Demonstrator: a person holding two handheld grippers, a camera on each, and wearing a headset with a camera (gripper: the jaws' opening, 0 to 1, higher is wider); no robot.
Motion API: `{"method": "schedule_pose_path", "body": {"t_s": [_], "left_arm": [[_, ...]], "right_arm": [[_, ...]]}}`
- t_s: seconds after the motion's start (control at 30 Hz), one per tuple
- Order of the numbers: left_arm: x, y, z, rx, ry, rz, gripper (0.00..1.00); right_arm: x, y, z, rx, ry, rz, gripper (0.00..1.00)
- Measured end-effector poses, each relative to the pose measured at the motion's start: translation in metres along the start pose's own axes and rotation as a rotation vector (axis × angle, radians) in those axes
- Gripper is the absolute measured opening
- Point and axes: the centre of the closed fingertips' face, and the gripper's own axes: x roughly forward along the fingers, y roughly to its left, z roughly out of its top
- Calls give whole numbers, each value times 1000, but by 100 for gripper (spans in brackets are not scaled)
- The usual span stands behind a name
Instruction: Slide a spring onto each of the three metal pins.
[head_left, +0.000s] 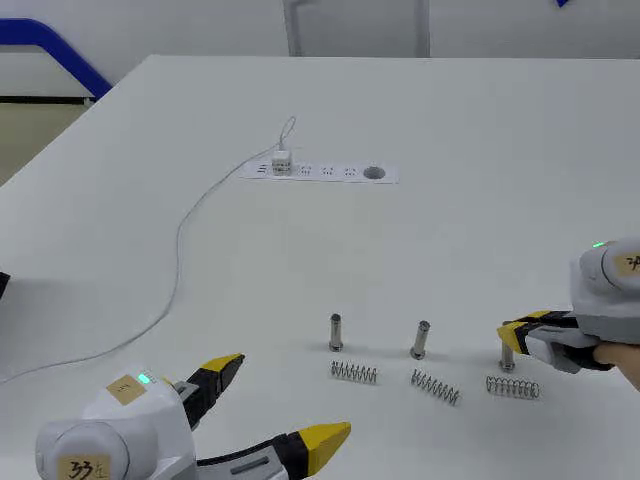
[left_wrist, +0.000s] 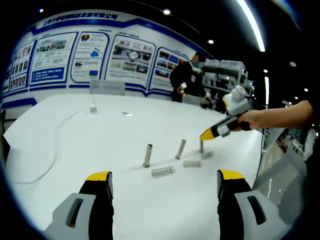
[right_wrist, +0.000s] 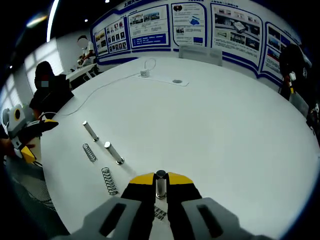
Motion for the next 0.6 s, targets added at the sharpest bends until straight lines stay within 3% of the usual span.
{"method": "schedule_pose_path", "body": {"t_s": [0.6], "left_arm": [[0,-1,-1,7,5,-1,88]], "right_arm": [[-4,1,-1,-34,-72,-6,8]]}}
